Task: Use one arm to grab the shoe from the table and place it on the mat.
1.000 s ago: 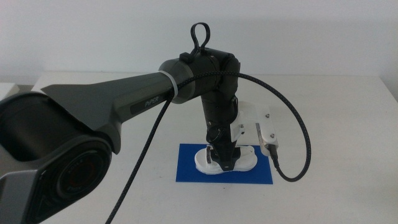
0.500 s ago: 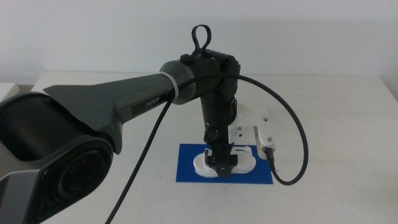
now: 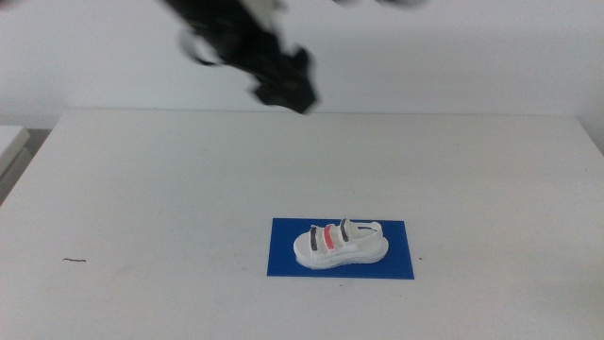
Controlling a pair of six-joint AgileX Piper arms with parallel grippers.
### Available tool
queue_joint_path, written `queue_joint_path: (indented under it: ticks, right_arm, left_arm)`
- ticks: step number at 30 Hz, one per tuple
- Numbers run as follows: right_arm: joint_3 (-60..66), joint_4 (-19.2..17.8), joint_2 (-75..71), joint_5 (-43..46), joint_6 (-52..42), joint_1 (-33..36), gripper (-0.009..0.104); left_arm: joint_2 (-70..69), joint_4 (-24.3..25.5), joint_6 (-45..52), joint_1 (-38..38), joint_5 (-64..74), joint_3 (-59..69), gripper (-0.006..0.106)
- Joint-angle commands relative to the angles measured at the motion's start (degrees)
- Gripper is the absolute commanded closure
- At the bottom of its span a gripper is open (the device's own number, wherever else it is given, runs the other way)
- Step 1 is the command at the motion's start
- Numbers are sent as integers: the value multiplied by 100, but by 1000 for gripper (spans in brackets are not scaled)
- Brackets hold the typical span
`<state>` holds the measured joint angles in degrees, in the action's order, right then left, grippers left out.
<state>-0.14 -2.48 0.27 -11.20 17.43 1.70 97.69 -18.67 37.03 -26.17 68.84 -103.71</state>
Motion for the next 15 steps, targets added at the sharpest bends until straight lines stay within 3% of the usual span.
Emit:
queue_joint_path:
  ticks: [1,6,15]
  right_arm:
    - [14,-33,-27,55,-20,0,16]
    - [14,-33,-27,55,-20,0,16]
    - [14,-33,-27,55,-20,0,16]
  left_arm:
    - [-799,-305,-382,468,112,722,7]
    - [-2738,21,-1158,1389,-1361,2766,7]
    - [-5840,-197,-1487,2378,-4555,5871,7]
